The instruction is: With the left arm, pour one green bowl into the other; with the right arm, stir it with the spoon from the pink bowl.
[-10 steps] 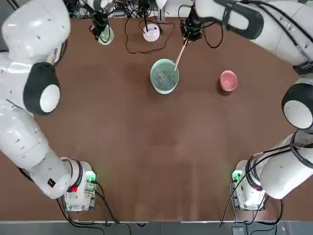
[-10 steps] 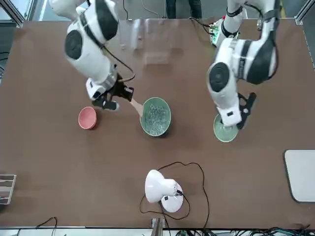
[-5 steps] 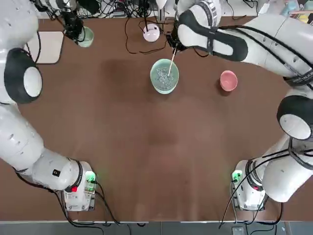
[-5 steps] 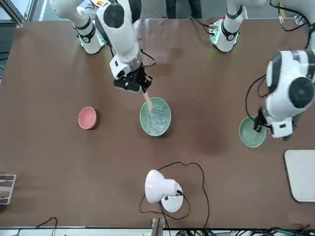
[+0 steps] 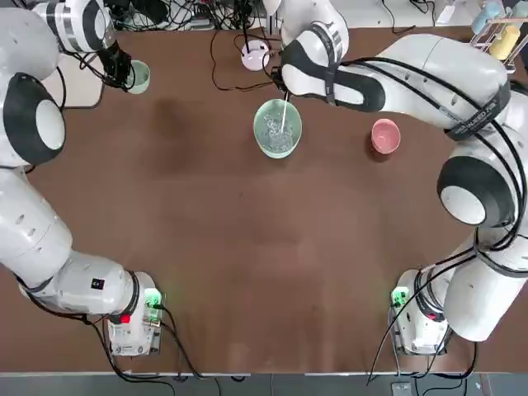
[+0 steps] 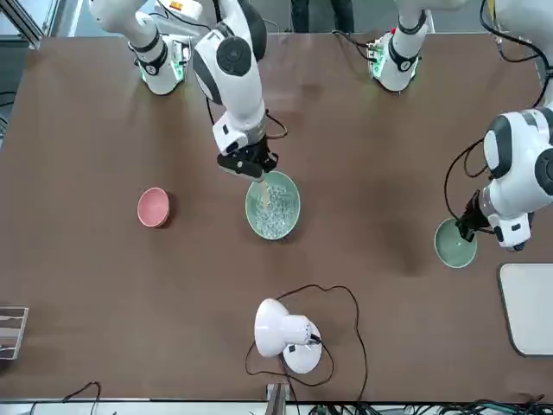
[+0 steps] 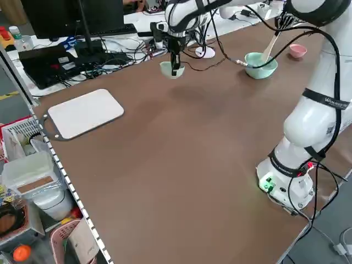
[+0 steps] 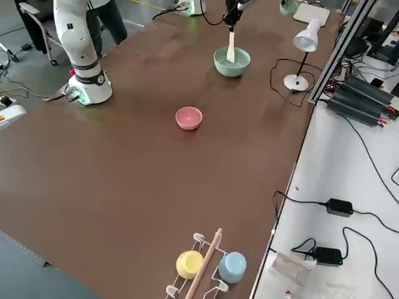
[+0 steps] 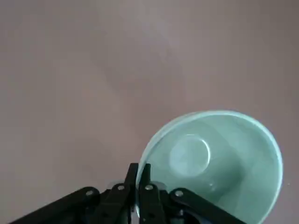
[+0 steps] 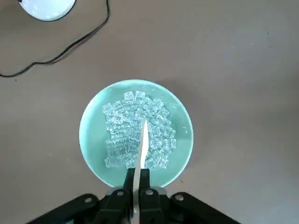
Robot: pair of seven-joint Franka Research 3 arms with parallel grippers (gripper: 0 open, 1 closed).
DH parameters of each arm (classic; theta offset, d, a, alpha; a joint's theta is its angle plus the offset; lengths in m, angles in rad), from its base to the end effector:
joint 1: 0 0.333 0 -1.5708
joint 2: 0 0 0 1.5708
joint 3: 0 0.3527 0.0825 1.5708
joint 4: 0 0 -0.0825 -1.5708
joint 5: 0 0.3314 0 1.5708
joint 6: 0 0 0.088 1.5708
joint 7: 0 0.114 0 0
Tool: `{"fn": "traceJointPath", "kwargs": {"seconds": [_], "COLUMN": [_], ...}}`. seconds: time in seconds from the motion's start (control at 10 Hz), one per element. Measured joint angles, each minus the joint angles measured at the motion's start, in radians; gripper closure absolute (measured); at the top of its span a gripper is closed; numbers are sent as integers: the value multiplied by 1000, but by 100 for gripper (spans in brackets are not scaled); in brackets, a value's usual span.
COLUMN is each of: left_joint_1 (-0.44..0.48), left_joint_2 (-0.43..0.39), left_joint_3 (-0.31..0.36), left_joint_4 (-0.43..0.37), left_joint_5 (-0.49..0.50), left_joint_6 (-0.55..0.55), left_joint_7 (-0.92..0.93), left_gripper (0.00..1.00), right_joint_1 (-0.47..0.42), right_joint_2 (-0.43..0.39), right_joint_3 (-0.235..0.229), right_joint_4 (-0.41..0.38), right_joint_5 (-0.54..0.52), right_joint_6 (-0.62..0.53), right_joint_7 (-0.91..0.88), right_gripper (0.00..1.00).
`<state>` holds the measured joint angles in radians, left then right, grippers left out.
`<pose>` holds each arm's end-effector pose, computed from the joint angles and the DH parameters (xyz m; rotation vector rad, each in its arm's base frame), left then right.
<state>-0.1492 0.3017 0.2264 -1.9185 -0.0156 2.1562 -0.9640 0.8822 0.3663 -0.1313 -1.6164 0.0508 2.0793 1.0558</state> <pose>0.5765 0.0340 0.3952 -2.6610 -1.5274 0.0421 0.4564 0.4463 0.4723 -3.0239 0.4825 -0.0958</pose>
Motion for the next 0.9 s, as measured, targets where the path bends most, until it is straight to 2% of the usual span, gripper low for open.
{"fn": "traceJointPath", "kwargs": {"seconds": [0.4,0.7,0.9], "left_joint_1": [22,41,42], "left_joint_2": [125,146,161], "left_joint_3": [-4,-4,-9], "left_joint_4": [-7,-29,-63], "left_joint_5": [-108,-166,-166], "left_joint_6": [76,84,162], "left_joint_7": [161,302,313], "left_gripper": [96,96,96], "right_joint_1": [9,10,21], "right_joint_2": [43,58,62], "right_joint_3": [-2,-3,-3], "right_joint_4": [10,14,17], "right_joint_5": [0,-1,-6], "right_joint_6": [4,1,1], "right_joint_7": [6,6,6], "right_gripper": [95,95,95]}}
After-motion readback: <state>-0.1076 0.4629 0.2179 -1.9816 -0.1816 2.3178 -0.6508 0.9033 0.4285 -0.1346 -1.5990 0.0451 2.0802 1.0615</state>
